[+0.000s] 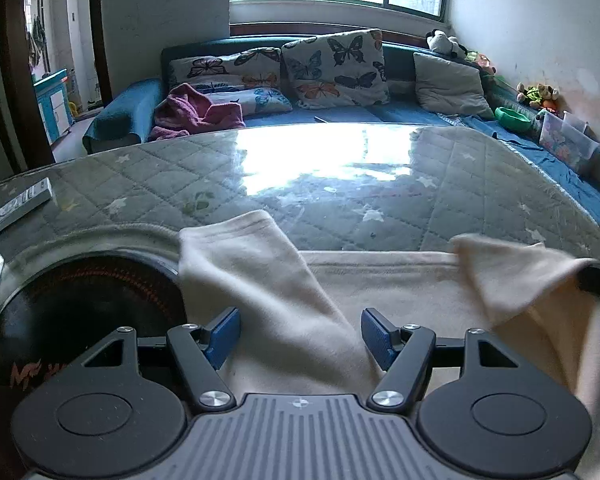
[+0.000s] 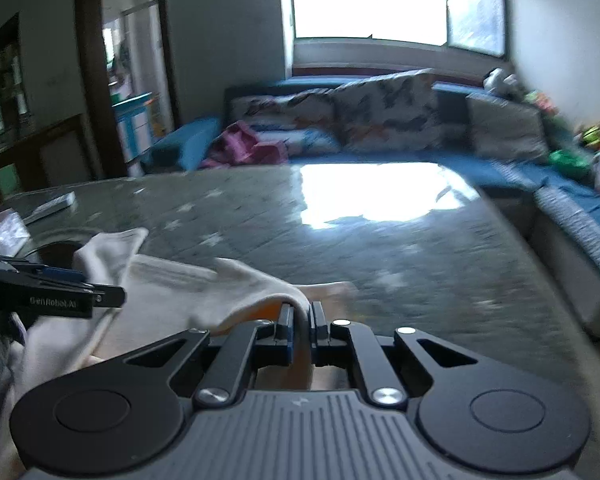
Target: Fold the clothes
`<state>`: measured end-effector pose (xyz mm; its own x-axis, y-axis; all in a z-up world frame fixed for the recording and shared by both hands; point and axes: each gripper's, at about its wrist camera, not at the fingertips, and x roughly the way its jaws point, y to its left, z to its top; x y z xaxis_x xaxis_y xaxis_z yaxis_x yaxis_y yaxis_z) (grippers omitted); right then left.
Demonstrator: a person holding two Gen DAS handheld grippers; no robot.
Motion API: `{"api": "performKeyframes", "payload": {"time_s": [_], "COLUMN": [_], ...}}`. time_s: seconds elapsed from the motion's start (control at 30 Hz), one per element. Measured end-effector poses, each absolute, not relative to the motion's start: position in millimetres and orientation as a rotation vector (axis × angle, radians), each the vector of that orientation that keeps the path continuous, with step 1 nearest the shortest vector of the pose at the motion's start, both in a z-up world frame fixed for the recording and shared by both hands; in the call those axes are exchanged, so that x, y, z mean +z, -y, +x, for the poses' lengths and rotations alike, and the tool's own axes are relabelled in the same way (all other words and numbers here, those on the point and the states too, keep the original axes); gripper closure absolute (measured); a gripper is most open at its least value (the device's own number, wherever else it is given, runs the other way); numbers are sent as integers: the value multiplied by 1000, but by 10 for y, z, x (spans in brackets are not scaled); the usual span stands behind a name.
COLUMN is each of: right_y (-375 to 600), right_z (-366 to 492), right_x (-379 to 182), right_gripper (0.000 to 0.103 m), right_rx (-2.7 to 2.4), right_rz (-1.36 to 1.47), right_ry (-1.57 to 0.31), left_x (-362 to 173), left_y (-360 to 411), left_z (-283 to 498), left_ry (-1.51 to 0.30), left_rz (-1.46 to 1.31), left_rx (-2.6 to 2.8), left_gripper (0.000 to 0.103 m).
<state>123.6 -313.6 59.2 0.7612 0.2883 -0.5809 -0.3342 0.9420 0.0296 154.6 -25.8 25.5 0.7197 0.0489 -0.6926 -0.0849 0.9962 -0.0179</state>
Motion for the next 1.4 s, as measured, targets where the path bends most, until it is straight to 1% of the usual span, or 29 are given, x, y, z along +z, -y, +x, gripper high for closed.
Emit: {"api": "performKeyframes", "payload": {"time_s": [0.17, 0.2, 0.27, 0.37, 0.4, 0.43, 0.47, 0.5, 0.53, 0.57, 0.67, 0.7, 1.0, 1.1, 1.13, 1.17, 1.2, 1.23, 1.27, 1.3, 1.33, 1.4], "right_y": [3426, 3489, 3608, 3798, 3857, 3916, 3969, 3998, 4018, 4027, 4022, 4014, 4049, 4068, 4070, 4075, 4083, 4090, 4094, 4097, 4100, 4104], "right_z": [870, 780, 611, 455, 434, 413, 394, 385, 383, 388, 407, 414, 408, 403, 398, 396, 401, 407, 410, 413, 416, 422], "right_x": [663, 654, 602, 463, 422, 382, 348, 345, 358, 367, 350, 336, 294, 292, 291, 291, 285, 281, 281, 282, 282, 282], "right_gripper": [97, 97, 97, 97, 96, 93, 91, 86, 82, 79, 72, 68, 57, 54, 51, 50, 49, 49, 49, 48, 48, 47], "right_rx": [166, 128, 63, 2, -3, -7, -11, -14, -21, -26, -24, -23, -32, -34, -33, -32, -33, -33, -32, -31, -30, -28], "right_rz": [-130, -134, -128, -87, -60, -33, -9, -1, -1, 1, -4, -9, 23, 36, 37, 38, 41, 43, 44, 44, 45, 43], "right_ry": [-579, -581, -600, -669, -691, -714, -731, -727, -723, -719, -720, -722, -721, -722, -723, -724, -725, -726, -728, -729, -730, -731], "left_x": [242, 230, 211, 216, 222, 230, 241, 253, 266, 282, 320, 331, 494, 518, 513, 506, 493, 478, 452, 416, 378, 306], "left_y": [255, 246, 226, 214, 200, 185, 165, 146, 139, 131, 87, 72, -93, 22, 69, 124, 184, 242, 286, 317, 350, 396], "left_z": [1671, 1687, 1699, 1673, 1660, 1649, 1635, 1619, 1600, 1574, 1495, 1461, 1226, 1254, 1282, 1320, 1365, 1413, 1462, 1503, 1548, 1625], "left_ry": [-767, -771, -771, -754, -749, -745, -742, -739, -732, -723, -705, -698, -671, -665, -665, -665, -666, -668, -673, -680, -693, -715], "left_rz": [-46, -50, -53, -32, -26, -26, -34, -43, -45, -45, -63, -67, -153, -134, -129, -119, -104, -90, -78, -71, -66, -52], "left_rx": [98, 100, 103, 106, 105, 99, 92, 87, 85, 88, 94, 97, 89, 45, 32, 21, 20, 19, 21, 24, 32, 44], "left_gripper": [34, 38, 41, 56, 65, 72, 75, 81, 90, 94, 98, 102, 103, 102, 101, 100, 95, 88, 84, 72, 62, 62]}}
